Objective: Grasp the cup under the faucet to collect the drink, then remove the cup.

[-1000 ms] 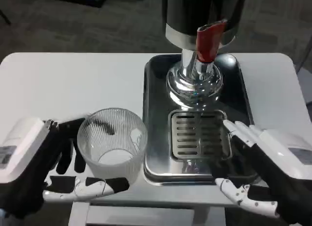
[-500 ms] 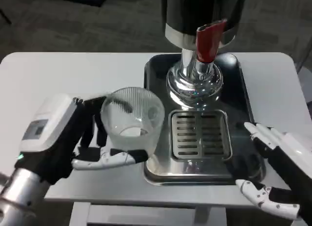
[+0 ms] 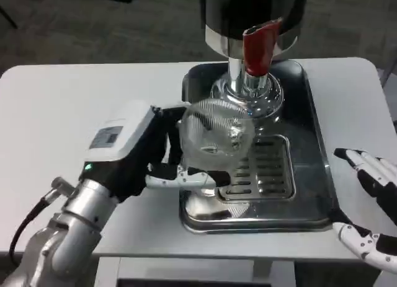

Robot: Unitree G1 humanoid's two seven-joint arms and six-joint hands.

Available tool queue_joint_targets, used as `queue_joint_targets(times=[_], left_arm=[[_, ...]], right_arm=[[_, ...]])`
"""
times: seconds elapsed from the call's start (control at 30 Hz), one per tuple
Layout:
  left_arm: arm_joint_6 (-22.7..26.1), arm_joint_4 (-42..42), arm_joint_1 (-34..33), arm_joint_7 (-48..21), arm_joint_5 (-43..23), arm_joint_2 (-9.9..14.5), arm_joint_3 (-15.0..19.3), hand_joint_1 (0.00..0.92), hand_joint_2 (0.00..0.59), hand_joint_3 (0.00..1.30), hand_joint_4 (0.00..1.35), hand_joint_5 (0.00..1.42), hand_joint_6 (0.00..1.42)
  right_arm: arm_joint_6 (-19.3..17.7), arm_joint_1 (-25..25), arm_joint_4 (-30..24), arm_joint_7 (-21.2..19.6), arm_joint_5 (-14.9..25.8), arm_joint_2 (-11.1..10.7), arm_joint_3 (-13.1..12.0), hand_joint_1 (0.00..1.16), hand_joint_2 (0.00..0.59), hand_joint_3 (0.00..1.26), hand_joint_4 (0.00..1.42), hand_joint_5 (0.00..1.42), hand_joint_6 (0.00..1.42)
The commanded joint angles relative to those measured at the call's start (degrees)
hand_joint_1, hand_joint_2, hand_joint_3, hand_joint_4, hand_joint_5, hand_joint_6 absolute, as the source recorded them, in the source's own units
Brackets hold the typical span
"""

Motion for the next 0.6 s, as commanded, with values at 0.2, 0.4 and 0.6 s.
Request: queue_joint_targets(times=[0.2, 0.4, 0.6], left_arm=[[1.82, 1.18, -2.98, 0.98, 1.11, -0.33, -3.64, 0.49, 0.035, 0.91, 1.03, 1.17, 1.38], [2.88, 1.36, -3.31, -0.31, 0.92, 0.67, -4.87, 0.451, 0.042, 0.79, 0.82, 1.0, 1.28], [3.57, 1.27, -3.33, -0.64, 0.55, 1.86, -5.06, 0.296, 0.083, 0.58, 0.56, 0.75, 0.97]], right_arm=[[0.47, 1.94, -0.37, -1.85, 2.59, -1.61, -1.21, 0.37, 0.485, 0.03, 0.0, 0.0, 0.0], [0.83, 2.15, -0.02, -2.54, 3.27, -2.16, -1.13, 0.37, 0.485, 0.03, 0.0, 0.0, 0.0], [1.06, 1.96, 0.28, -2.89, 3.41, -2.3, -0.58, 0.37, 0.485, 0.04, 0.0, 0.0, 0.0]])
